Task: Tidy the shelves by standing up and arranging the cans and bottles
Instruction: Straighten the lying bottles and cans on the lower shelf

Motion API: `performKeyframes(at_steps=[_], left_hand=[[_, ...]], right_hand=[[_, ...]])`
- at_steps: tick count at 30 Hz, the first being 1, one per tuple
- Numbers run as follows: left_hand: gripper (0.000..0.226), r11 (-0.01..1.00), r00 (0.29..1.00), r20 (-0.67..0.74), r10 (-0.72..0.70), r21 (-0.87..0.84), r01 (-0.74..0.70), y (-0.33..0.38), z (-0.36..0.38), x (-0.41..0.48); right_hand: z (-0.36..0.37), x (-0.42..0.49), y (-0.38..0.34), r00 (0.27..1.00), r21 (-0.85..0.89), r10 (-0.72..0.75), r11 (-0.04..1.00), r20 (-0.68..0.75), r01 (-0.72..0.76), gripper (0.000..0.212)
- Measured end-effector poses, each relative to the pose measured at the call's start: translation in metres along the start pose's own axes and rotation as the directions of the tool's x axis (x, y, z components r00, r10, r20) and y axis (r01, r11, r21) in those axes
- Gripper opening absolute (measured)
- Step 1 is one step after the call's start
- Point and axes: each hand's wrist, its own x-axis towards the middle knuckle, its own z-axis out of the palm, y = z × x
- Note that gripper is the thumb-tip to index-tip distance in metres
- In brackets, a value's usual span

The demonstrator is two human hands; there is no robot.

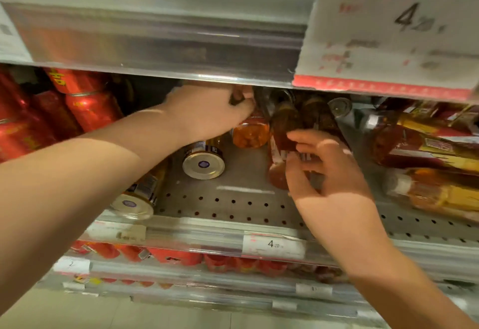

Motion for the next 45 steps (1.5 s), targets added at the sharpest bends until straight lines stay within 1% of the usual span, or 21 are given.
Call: performKeyframes(at_steps=[2, 4, 5, 8, 9, 12, 14, 17, 21, 24, 26, 29, 30, 32, 35, 37, 40, 42, 44, 45], left_hand=[[0.026, 0.999, 0.999, 0.0, 0.035, -0.03, -0.034, 0.018, 0.01, 0.001], [0.023, 0.997, 0.997, 0.044, 0.07, 0.013, -0.071, 0.041, 0.023, -0.004], [0.026, 0.997, 0.995, 0.074, 0.064, 0.032, -0.066, 0.049, 0.03, -0.007], [0.047, 0.996, 0.985, 0.161, -0.062, 0.071, 0.051, 0.063, 0.049, -0.018], [0.054, 0.993, 0.982, 0.159, -0.102, 0.083, 0.09, 0.068, 0.055, -0.023], [0.07, 0.975, 0.977, 0.075, -0.2, 0.11, 0.191, 0.081, 0.073, -0.034], [0.078, 0.954, 0.963, 0.047, -0.265, 0.16, 0.254, 0.091, 0.082, -0.036], [0.071, 0.924, 0.946, 0.014, -0.323, 0.223, 0.312, 0.105, 0.09, -0.035], [0.066, 0.91, 0.919, 0.02, -0.393, 0.154, 0.385, 0.11, 0.095, -0.032], [0.066, 0.896, 0.9, 0.021, -0.435, 0.109, 0.43, 0.107, 0.095, -0.035], [0.066, 0.902, 0.905, 0.011, -0.426, 0.09, 0.423, 0.103, 0.095, -0.042], [0.068, 0.918, 0.923, -0.018, -0.385, 0.091, 0.385, 0.102, 0.096, -0.052], [0.071, 0.918, 0.924, -0.027, -0.382, 0.104, 0.383, 0.103, 0.098, -0.054], [0.073, 0.913, 0.92, -0.038, -0.391, 0.108, 0.393, 0.103, 0.098, -0.056], [0.067, 0.913, 0.913, -0.036, -0.407, 0.008, 0.407, 0.099, 0.095, -0.058], [0.065, 0.907, 0.907, -0.042, -0.419, -0.056, 0.416, 0.095, 0.092, -0.061], [0.065, 0.902, 0.904, -0.03, -0.426, -0.091, 0.421, 0.09, 0.089, -0.072], [0.066, 0.896, 0.901, -0.006, -0.434, -0.106, 0.431, 0.09, 0.088, -0.082], [0.067, 0.895, 0.9, -0.004, -0.435, -0.117, 0.432, 0.093, 0.085, -0.088], [0.067, 0.898, 0.903, -0.007, -0.429, -0.114, 0.425, 0.095, 0.085, -0.089]], right_hand=[[-0.019, 0.001, 0.011, 0.999, -0.045, -0.002, 0.999, -0.04, 0.0, 0.031], [-0.035, 0.005, 0.025, 0.998, -0.085, 0.026, 0.996, -0.058, -0.031, 0.032], [-0.043, 0.007, 0.033, 0.997, -0.117, 0.056, 0.991, -0.048, -0.061, 0.034], [-0.059, 0.009, 0.053, 0.992, -0.212, 0.129, 0.969, -0.012, -0.129, 0.041], [-0.061, 0.009, 0.058, 0.989, -0.238, 0.149, 0.96, -0.006, -0.146, 0.043], [-0.061, 0.011, 0.064, 0.978, -0.303, 0.208, 0.933, 0.019, -0.193, 0.048], [-0.06, 0.017, 0.065, 0.969, -0.324, 0.243, 0.922, 0.053, -0.213, 0.049], [-0.058, 0.031, 0.068, 0.955, -0.285, 0.288, 0.923, 0.07, -0.258, 0.05], [-0.053, 0.052, 0.068, 0.923, -0.174, 0.38, 0.915, 0.063, -0.365, 0.059], [-0.047, 0.067, 0.066, 0.913, -0.174, 0.4, 0.907, 0.077, -0.383, 0.061], [-0.045, 0.07, 0.066, 0.912, -0.175, 0.396, 0.91, 0.103, -0.375, 0.066], [-0.044, 0.069, 0.069, 0.912, -0.155, 0.387, 0.918, 0.138, -0.366, 0.083], [-0.043, 0.07, 0.07, 0.911, -0.148, 0.387, 0.918, 0.143, -0.367, 0.083], [-0.042, 0.074, 0.066, 0.902, -0.128, 0.406, 0.912, 0.144, -0.39, 0.075], [-0.046, 0.076, 0.061, 0.887, -0.11, 0.436, 0.899, 0.149, -0.424, 0.061], [-0.053, 0.068, 0.061, 0.897, -0.053, 0.413, 0.911, 0.159, -0.41, 0.055], [-0.067, 0.047, 0.061, 0.915, 0.02, 0.377, 0.923, 0.143, -0.384, 0.06], [-0.077, 0.035, 0.057, 0.93, -0.027, 0.346, 0.938, 0.123, -0.346, 0.064], [-0.086, 0.024, 0.051, 0.937, -0.072, 0.315, 0.949, 0.148, -0.307, 0.069], [-0.089, 0.017, 0.048, 0.931, -0.086, 0.324, 0.946, 0.166, -0.314, 0.073]])
